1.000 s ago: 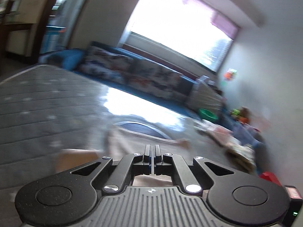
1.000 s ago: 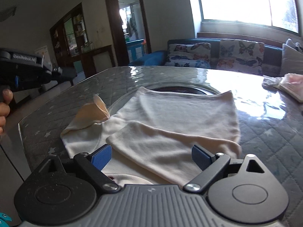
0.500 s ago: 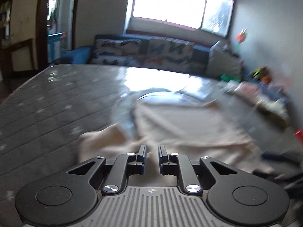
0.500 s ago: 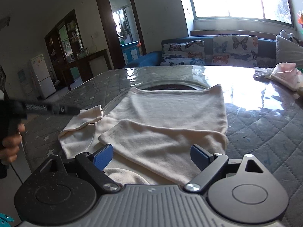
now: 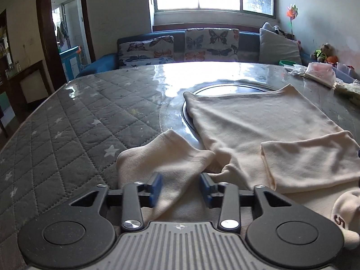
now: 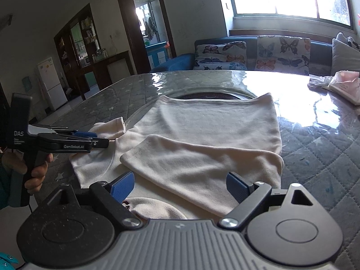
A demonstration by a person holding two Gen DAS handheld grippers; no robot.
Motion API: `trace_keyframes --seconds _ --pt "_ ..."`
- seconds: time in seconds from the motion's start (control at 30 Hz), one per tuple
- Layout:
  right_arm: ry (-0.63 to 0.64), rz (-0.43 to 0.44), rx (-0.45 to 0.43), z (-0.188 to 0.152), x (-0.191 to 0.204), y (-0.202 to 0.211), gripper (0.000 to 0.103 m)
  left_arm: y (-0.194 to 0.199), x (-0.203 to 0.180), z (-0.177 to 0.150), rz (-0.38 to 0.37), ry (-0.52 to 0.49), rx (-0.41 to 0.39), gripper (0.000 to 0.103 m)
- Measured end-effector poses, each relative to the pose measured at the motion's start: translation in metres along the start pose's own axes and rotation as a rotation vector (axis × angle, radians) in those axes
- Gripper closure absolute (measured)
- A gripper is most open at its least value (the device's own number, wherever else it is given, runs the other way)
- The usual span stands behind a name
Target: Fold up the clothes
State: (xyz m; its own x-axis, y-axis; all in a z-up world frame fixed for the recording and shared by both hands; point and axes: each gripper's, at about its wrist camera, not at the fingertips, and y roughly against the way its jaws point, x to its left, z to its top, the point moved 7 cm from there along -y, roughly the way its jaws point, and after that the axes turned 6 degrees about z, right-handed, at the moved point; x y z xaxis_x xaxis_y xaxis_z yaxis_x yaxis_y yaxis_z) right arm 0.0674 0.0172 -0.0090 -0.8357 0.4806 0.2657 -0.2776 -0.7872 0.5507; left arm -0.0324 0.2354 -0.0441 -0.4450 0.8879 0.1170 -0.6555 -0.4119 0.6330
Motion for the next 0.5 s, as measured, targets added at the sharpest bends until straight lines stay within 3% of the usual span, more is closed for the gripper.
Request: trace_keyframes --seconds 0.07,0.13,0.27,0.5 --pt "0.001 -0.001 0.001 0.0 0.0 0.0 0.012 0.002 0.002 0.001 -0.015 0.007 -0.004 0.093" --pt "-0.001 -0.002 0.0 0.001 -0.001 -0.001 0.012 0.007 0.004 0.006 -0.039 0.028 -0.014 0.097" --pt "-0.01 0.006 -0.006 0.002 0.001 -0.001 0.012 0.024 0.007 0.018 -0.109 0.089 -0.046 0.099" --pt "-0.042 0.033 -0.026 0.01 -0.002 0.004 0.015 0.073 -0.022 0.051 -0.323 0.176 -0.126 0.101"
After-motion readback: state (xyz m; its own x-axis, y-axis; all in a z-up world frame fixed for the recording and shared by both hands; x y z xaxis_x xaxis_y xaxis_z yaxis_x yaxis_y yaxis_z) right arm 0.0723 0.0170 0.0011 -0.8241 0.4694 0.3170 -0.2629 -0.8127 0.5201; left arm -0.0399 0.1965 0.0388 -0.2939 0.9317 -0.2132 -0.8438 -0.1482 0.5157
